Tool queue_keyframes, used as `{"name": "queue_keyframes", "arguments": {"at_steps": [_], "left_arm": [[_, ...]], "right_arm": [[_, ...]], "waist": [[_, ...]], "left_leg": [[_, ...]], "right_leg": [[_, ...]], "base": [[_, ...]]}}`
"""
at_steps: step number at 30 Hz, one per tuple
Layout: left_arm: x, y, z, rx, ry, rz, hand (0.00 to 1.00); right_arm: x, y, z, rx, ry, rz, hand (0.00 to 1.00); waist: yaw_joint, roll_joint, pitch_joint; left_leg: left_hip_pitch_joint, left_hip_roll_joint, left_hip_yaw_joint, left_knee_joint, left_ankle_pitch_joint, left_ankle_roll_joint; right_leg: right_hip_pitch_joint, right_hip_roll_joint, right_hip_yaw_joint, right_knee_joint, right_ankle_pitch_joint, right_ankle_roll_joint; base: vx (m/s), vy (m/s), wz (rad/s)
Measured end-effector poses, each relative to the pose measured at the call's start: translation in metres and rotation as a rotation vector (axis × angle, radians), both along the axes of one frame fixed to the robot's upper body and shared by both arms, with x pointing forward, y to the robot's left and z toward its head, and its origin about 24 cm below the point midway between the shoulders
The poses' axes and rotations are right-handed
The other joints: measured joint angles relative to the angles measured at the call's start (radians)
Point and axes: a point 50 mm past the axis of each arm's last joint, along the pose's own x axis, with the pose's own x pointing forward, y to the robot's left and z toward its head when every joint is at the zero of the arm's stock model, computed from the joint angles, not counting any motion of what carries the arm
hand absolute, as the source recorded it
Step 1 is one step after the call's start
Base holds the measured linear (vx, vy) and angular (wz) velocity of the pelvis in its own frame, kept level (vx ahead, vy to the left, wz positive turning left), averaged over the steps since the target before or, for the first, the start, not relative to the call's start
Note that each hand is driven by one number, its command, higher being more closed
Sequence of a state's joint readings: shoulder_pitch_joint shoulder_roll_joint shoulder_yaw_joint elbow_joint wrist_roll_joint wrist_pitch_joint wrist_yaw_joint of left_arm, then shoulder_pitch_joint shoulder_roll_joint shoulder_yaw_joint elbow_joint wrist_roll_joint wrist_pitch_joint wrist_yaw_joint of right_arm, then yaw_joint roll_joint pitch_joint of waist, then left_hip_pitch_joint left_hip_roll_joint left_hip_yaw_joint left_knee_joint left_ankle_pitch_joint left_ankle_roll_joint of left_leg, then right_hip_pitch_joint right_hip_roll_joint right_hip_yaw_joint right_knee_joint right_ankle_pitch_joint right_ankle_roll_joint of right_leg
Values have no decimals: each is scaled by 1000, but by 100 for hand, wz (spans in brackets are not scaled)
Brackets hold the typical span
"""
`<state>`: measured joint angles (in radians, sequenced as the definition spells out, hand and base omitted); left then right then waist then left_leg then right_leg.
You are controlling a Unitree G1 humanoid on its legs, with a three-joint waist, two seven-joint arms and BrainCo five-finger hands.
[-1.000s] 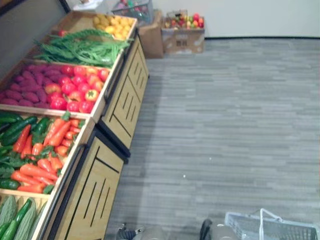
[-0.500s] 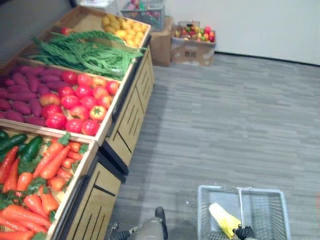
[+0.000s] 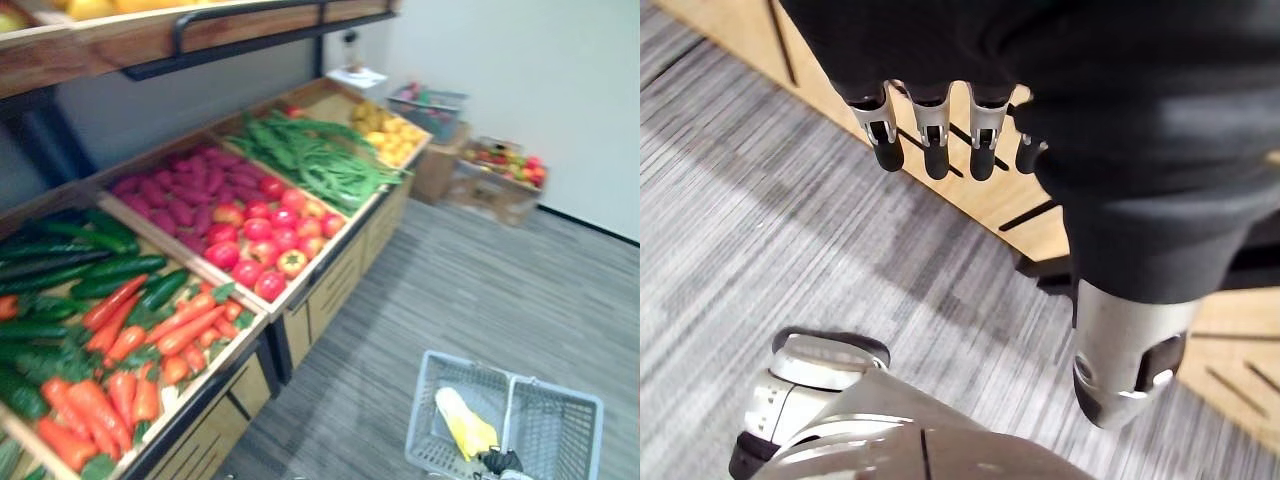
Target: Pick vegetable in the basket
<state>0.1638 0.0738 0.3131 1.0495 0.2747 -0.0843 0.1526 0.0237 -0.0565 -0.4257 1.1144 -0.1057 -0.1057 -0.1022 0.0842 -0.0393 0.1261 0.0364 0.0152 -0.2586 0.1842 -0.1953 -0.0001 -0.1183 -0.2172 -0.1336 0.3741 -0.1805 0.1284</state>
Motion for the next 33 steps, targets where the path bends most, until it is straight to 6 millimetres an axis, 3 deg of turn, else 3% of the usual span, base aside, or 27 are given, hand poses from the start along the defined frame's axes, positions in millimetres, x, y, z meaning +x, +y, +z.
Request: {"name": "queue_keyframes", "arguments": {"at_steps": [1,3,4,5,8,9,11,12,13,14,15,16,17,21,25,31,33], "left_arm": [[2,-1,0,-4,-8,14,0],[4,1,2,-14,-42,82,0],[5,6,4,1,-57,90,0],[9,2,4,-15,-68,123,0],[8,-7,2,-57,-91,195,0],[4,-10,1,-74,-91,236,0],[1,-10,0,-85,-92,280,0],[-6,-11,-2,-97,-77,315,0],[-10,-11,-3,-98,-63,319,0],[-18,-11,-4,-101,-36,333,0],[-22,-11,-5,-105,-24,344,0],[-26,-9,-6,-105,-6,344,0],[-28,-8,-7,-104,5,343,0],[-28,-5,-6,-91,13,299,0],[-26,-3,-5,-82,17,250,0],[-23,0,-5,-73,38,167,0],[-24,0,-5,-73,45,155,0]], "right_arm": [[0,0,0,1,1,2,100],[0,4,-1,6,7,19,100],[-3,8,-2,14,16,29,100],[-6,5,-2,4,23,28,100],[-7,-9,1,-26,15,0,100],[-5,-13,3,-40,10,5,100],[-7,-16,3,-41,11,-17,100],[-8,-18,3,-40,10,-42,100],[-9,-18,3,-39,10,-49,100],[-10,-20,3,-36,12,-71,100],[-10,-21,3,-37,14,-73,100],[-12,-25,3,-40,21,-79,100],[-12,-25,3,-38,18,-87,100],[-15,-22,1,-15,30,-83,100],[-13,-19,0,-4,29,-82,100],[-8,-13,-1,7,25,-65,100],[-8,-14,0,4,24,-64,100]], "waist": [[1,3,0],[15,-15,-7],[15,-44,-17],[11,-25,-15],[22,18,-21],[26,32,-21],[17,34,-20],[0,34,-20],[0,34,-20],[-4,35,-20],[-5,35,-20],[-9,34,-20],[-12,29,-17],[-32,26,-15],[-51,25,-9],[-53,6,16],[-53,-4,23]], "left_leg": [[-11,7,-32,20,-20,-8],[-50,12,-154,93,-80,-71],[-68,-1,-204,106,-102,-96],[-83,32,-266,118,-110,-111],[-89,106,-219,56,-7,-136],[-103,140,-204,0,68,-149],[-141,157,-112,-11,133,-139],[-155,184,66,-12,160,-131],[-154,197,147,-17,162,-128],[-136,218,302,-32,162,-127],[-129,222,365,-43,163,-126],[-121,221,465,-64,167,-125],[-119,211,491,-72,188,-125],[-116,150,480,-133,228,-102],[-89,104,430,-281,318,-92],[-85,70,384,-288,317,-89],[-79,49,390,-287,290,-67]], "right_leg": [[-1,8,35,-42,3,4],[4,17,144,-129,14,22],[5,-7,126,-131,35,51],[17,-1,11,-66,33,65],[40,16,-128,-8,-41,12],[61,21,-206,-8,-52,-7],[83,23,-281,-23,-53,-14],[109,28,-332,-47,-57,-28],[116,30,-345,-53,-60,-32],[125,32,-367,-68,-60,-33],[127,32,-374,-75,-58,-36],[134,30,-391,-89,-53,-36],[149,24,-405,-111,-42,-25],[188,2,-458,-178,-16,10],[200,-7,-510,-204,11,20],[236,-32,-540,-205,12,22],[241,-62,-540,-196,9,18]], "base": [[253,-479,158],[233,-576,165],[217,-638,205],[173,-501,189],[162,-512,154],[105,-444,139],[63,-277,138],[37,-185,100],[58,-237,90],[40,-103,38],[40,-73,47],[29,1,41],[24,61,43],[-8,117,51],[8,89,45],[-14,35,22],[8,72,2]]}}
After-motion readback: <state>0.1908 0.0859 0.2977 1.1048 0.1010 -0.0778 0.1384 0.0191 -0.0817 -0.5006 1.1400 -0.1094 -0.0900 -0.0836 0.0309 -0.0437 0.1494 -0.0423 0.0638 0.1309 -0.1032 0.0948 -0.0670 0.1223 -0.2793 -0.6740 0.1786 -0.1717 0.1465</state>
